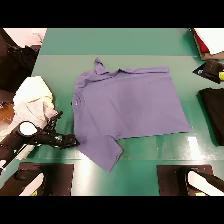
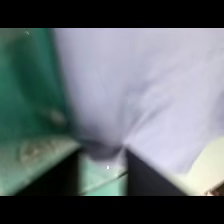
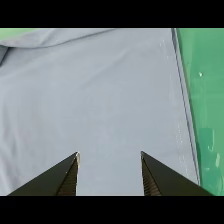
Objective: Fold the shirts.
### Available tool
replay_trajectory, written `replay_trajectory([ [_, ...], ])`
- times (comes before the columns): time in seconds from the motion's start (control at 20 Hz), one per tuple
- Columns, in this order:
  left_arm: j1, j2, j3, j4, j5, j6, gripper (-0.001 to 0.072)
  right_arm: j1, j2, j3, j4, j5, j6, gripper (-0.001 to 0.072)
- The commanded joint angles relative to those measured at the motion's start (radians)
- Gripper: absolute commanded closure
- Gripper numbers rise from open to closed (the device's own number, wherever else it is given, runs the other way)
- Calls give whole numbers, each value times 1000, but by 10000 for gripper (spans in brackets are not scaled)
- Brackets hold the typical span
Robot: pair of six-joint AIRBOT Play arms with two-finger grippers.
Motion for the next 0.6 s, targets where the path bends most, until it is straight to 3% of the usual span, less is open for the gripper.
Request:
replay_trajectory([
  [0.0, -15, 2, -5, -6, 40, -19, 523, 0, 0, 9, -1, 2, 0, 279],
  [0.05, -15, 2, -3, -6, 37, -17, 687, 0, 0, 10, -1, 6, 0, 279],
  [0.15, -12, 2, 22, 4, 33, -16, 682, -12, 0, 9, -4, 50, 0, 279],
  [0.3, -12, 2, 188, 141, 20, -35, 682, -80, 7, -26, -38, 179, -10, 280],
  [0.45, -12, 2, 386, 357, 26, -88, 682, -188, 53, -232, -71, 231, -60, 280],
  [0.55, -12, 2, 459, 412, 47, -113, 682, -286, 75, -400, -84, 217, -89, 280],
])
